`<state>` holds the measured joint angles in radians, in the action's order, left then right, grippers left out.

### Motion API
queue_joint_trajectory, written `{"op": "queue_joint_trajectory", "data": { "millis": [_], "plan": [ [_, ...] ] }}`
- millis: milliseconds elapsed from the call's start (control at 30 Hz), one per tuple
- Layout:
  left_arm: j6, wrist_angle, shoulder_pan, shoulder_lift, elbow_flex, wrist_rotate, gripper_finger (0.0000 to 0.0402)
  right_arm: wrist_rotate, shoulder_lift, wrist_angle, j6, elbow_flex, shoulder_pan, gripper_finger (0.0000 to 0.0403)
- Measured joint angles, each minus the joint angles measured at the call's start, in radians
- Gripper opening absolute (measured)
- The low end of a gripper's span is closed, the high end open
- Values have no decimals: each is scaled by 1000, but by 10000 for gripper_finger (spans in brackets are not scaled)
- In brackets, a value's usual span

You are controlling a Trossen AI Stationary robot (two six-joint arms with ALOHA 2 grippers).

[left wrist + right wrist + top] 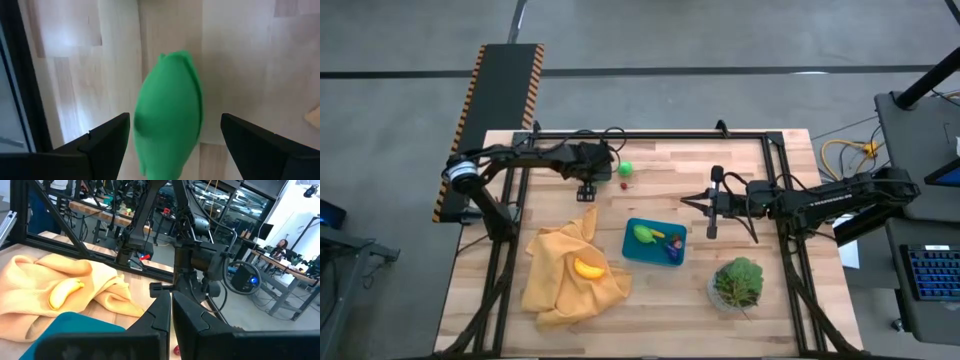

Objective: Pick and placing Produce into tupperware
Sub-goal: Put the green corn into the blue bin

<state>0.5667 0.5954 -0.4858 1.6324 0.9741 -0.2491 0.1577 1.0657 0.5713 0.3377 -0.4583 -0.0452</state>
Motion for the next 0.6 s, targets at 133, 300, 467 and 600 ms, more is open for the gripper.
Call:
{"op": "queue_joint_trajectory", "data": {
  "millis": [133,300,467,600],
  "plan": [
    [11,-5,-11,6,0,36,297,0,0,0,1,0,0,9],
    [19,-15,-18,31,0,56,297,0,0,0,2,0,0,9],
    [18,-13,-29,66,0,57,296,0,0,-17,3,0,0,9],
    [18,-13,-30,87,3,56,296,0,0,-17,3,0,0,9]
  ]
}}
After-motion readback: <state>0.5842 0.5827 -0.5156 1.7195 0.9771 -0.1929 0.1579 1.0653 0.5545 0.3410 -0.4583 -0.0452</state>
